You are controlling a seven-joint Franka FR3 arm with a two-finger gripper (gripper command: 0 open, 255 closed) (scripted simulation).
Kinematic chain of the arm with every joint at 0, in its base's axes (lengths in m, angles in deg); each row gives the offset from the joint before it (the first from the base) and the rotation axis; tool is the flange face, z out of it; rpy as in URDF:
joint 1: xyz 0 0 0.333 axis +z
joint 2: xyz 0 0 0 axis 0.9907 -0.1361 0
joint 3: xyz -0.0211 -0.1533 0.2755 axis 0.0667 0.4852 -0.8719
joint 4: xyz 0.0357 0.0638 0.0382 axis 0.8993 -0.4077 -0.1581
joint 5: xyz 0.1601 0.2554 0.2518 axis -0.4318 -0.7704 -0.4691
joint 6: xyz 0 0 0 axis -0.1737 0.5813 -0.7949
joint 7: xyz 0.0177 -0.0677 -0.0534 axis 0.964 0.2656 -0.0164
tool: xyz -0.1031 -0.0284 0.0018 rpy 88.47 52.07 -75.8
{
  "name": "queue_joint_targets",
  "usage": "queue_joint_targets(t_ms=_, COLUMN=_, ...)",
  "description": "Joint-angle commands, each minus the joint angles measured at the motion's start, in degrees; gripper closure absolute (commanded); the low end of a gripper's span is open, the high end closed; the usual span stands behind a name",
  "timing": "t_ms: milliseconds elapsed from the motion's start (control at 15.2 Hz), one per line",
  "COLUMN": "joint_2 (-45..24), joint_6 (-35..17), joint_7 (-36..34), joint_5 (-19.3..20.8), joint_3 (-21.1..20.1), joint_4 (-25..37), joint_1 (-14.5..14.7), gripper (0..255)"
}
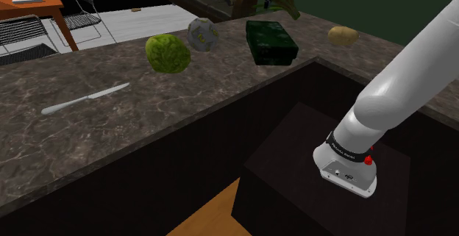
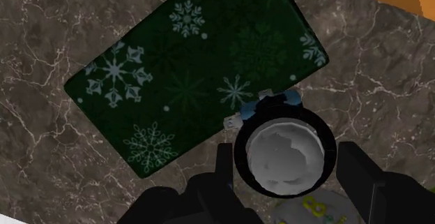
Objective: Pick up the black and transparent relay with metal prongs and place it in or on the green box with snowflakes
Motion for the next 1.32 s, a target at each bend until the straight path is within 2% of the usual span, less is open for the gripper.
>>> queue_joint_targets(t_ms=0, joint_2=-1.53, joint_6=0.60, joint_7=2.82, joint_5=0.06, joint_3=1.58, joint_4=2.27, joint_1=-1.12, gripper=255)
queue_joint_targets(t_ms=330, joint_2=-7.28, joint_6=2.49, joint_7=10.37, joint_5=-0.59, joint_3=5.72, joint_4=10.14, joint_1=-4.50, gripper=255)
queue_joint_targets(t_ms=1254, joint_2=-3.21, joint_6=-9.42, joint_7=9.49, joint_5=0.10, joint_3=5.46, joint_4=-5.80, joint_1=-4.37, gripper=255)
